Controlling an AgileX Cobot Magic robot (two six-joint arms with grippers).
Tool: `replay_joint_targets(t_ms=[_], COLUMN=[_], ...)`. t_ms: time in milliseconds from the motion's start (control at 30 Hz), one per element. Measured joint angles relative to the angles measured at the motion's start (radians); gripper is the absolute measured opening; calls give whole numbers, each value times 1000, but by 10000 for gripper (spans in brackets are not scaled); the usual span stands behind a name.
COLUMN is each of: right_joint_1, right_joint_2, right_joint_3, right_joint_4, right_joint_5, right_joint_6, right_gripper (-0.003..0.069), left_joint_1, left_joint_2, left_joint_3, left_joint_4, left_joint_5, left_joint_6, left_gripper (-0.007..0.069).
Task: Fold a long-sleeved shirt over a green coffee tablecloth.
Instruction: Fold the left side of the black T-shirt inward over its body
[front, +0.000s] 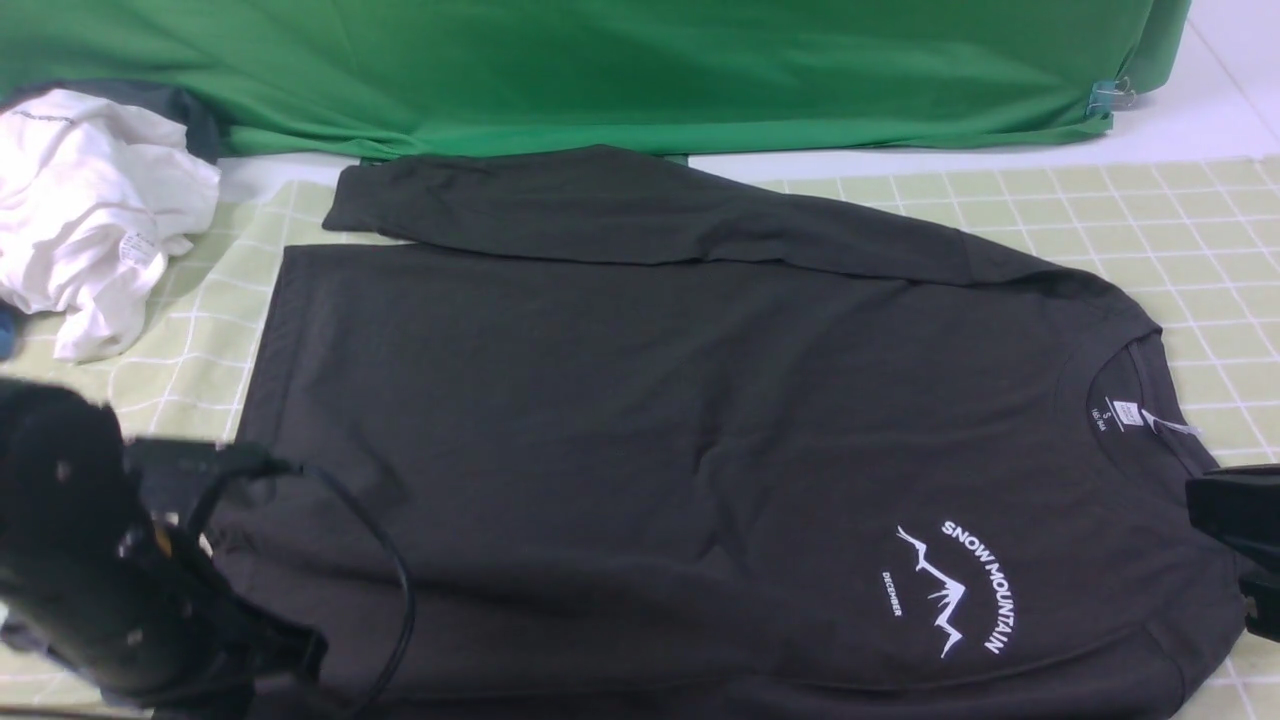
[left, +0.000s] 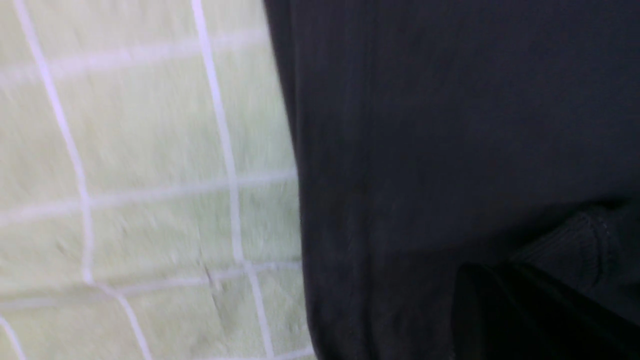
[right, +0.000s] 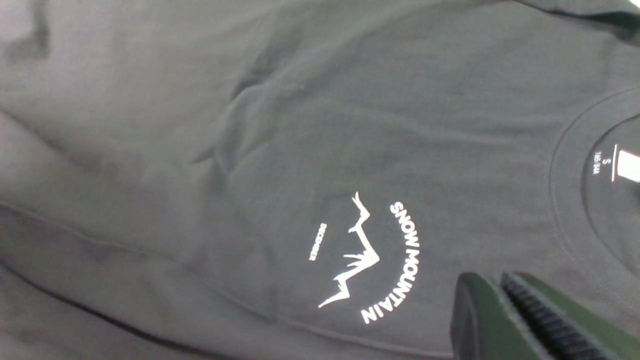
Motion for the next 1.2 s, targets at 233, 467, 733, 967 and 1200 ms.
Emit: replay_joint_targets(t_ms=[233, 467, 733, 967, 1200], right_joint_1=[0, 0, 0, 0, 0], right_joint_2=[0, 0, 0, 0, 1], right_joint_3=[0, 0, 1, 1, 1], right_joint_4=[0, 0, 0, 0, 1], right_joint_5=[-18, -29, -37, -38, -38], right_joint_6=[1, 1, 2, 4, 4], right_gripper=[70, 70, 72, 81, 93], left_joint_1=[0, 0, 0, 0, 0], left_joint_2=[-23, 31, 221, 316, 323], left_joint_3=[-216, -382, -456, -461, -462], left_joint_4=[14, 126, 201, 198, 349], left_joint_5=[43, -69, -136, -149, -182], left_joint_6=[51, 53, 43, 43, -64], left_gripper=[16, 16, 16, 29, 237])
